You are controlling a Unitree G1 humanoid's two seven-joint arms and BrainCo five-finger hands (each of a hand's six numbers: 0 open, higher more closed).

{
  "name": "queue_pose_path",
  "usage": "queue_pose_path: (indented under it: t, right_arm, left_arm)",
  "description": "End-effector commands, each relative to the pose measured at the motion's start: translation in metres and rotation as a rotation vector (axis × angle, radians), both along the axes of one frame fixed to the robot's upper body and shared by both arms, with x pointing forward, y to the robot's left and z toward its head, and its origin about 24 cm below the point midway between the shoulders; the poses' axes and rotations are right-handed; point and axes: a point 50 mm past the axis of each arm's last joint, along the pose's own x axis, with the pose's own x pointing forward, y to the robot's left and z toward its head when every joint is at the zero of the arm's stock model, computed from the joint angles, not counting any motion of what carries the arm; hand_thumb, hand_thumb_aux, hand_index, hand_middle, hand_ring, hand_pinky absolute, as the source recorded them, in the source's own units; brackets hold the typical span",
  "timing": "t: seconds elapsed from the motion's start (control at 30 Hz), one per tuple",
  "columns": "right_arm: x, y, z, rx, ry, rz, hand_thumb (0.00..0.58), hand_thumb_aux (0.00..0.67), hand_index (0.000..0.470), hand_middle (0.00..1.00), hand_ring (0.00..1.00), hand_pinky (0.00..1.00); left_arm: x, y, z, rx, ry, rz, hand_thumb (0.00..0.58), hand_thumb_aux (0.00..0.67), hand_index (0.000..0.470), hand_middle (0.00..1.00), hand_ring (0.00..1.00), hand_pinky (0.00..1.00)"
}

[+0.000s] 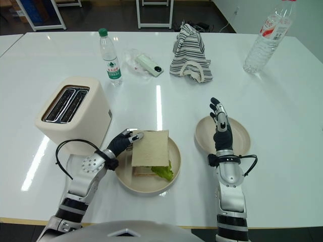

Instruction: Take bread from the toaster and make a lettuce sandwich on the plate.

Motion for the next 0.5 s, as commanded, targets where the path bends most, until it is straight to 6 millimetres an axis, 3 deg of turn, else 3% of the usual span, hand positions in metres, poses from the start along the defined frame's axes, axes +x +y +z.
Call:
queue_pose_path:
  t: [0.03, 0.33, 0.5]
  right_arm:
    - [0.0, 0.0, -0.001, -0.013, 0.009, 0.002, 0.0, 0.0, 0.0, 0.0, 0.0, 0.0]
    - [-0.003, 0.007, 0.0, -0.054, 0.001, 0.024, 0.0, 0.0, 0.0, 0.0, 0.0, 0.0]
    - [-0.012, 0.021, 0.008, -0.206, -0.085, 0.097, 0.0, 0.0, 0.0, 0.0, 0.0, 0.0]
  left_arm:
    - [0.0, -0.004, -0.011, 0.042, 0.025, -0.039, 0.58, 0.67, 0.47, 1.0, 1.0, 1.0]
    - [-0.005, -0.01, -0.022, 0.079, 0.049, -0.083, 0.58, 0.67, 0.47, 1.0, 1.0, 1.0]
    - [-0.003, -0.001, -0.021, 0.102, 0.042, -0.063, 0.58, 0.67, 0.47, 1.0, 1.0, 1.0]
